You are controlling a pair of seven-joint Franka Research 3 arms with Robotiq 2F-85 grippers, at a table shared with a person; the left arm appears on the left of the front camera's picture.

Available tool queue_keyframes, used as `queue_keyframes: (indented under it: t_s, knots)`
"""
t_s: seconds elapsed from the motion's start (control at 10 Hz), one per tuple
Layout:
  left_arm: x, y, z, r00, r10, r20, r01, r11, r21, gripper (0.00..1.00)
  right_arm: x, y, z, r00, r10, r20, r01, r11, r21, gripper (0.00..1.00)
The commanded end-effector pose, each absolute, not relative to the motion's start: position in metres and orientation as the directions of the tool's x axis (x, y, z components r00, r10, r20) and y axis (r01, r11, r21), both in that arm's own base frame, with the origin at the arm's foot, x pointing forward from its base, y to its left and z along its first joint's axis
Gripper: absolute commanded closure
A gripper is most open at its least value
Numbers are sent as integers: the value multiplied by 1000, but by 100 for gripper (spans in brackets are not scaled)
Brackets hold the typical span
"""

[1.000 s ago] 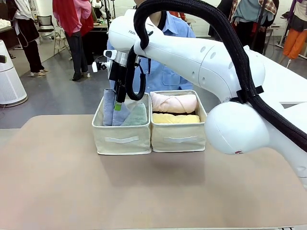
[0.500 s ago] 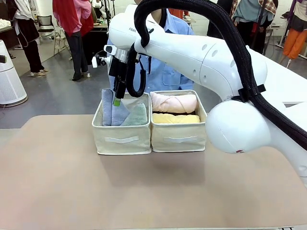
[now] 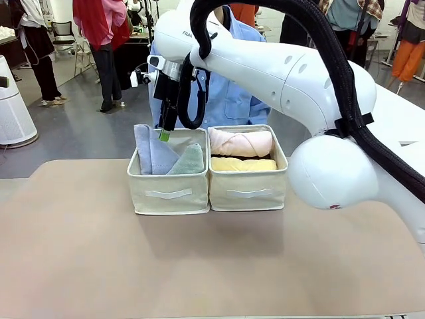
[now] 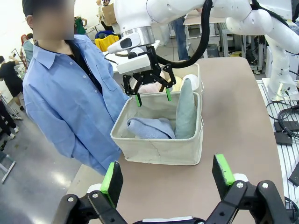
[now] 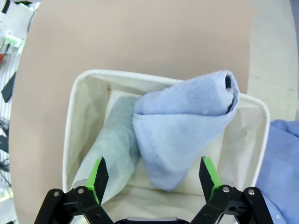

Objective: Sort the towels based on their folding style.
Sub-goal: Pick up another triangle-folded towel from the table and place it in the left Fabric basket.

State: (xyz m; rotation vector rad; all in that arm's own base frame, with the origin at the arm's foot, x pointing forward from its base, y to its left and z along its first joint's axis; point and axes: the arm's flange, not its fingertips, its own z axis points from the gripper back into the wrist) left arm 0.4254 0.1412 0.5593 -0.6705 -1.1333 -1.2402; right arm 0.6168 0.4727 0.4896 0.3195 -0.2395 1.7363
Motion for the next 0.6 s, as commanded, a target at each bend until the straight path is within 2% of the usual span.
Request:
queue_keyframes:
  t_s: [0.0,0.3,0.5]
  knots:
    - [424,142,560,-81,-366,927,951,250,182,0,617,472,500,-164,937,307,-985,-174,6,0]
    - [424,142,560,-81,-366,927,951,250,182,0,606,463,508,-154,944,292,-986,-168,22,0]
    - [424,142,560,-81,-366,927,951,250,182,0,584,435,525,-102,971,218,-990,-120,70,0]
